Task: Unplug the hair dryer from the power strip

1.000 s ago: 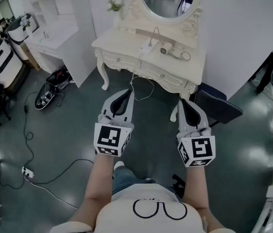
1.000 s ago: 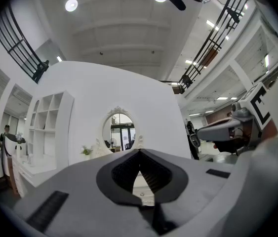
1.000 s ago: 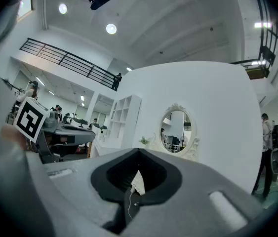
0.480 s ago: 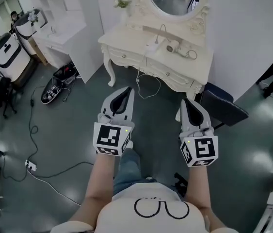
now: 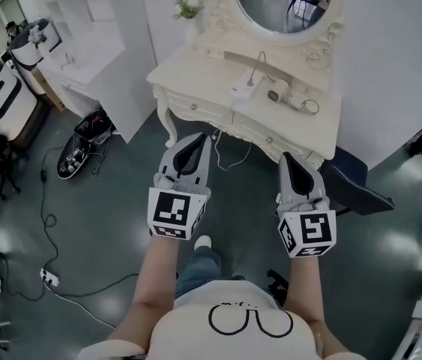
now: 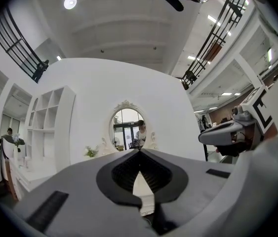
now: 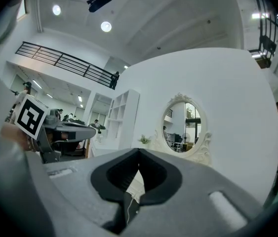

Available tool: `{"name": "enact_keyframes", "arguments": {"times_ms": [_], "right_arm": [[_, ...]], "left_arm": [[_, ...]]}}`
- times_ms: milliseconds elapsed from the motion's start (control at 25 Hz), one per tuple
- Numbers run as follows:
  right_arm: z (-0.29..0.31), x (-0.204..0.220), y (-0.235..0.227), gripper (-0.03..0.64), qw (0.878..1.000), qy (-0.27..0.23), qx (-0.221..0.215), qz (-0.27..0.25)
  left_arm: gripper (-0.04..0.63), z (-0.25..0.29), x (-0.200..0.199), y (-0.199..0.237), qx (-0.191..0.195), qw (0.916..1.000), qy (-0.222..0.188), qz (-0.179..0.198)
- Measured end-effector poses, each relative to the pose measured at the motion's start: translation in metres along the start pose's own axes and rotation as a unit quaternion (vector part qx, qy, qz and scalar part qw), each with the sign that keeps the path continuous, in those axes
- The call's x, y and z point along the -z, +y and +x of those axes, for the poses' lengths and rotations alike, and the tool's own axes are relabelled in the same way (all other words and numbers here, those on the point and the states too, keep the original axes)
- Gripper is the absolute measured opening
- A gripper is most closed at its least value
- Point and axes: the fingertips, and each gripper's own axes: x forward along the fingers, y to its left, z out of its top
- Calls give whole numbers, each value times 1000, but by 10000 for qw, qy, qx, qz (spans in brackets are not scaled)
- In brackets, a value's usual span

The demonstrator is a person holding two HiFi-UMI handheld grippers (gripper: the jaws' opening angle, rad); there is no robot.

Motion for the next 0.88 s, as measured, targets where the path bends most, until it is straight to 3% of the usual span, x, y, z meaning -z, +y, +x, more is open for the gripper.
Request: {"name": "enact_keyframes", "arguments": {"times_ms": [360, 600, 880], "right_arm": [[131, 6, -7, 0, 9991, 148, 398, 42], [175, 27, -24, 0, 9973, 348, 610, 196], [228, 54, -51, 0, 9964, 498, 606, 307]], "left_arm": [[-2, 91, 21, 104, 356, 9993, -16, -66], [-2, 136, 42, 127, 619, 9978, -32, -227], [-2, 192, 78, 154, 596, 9976, 271, -205]]}}
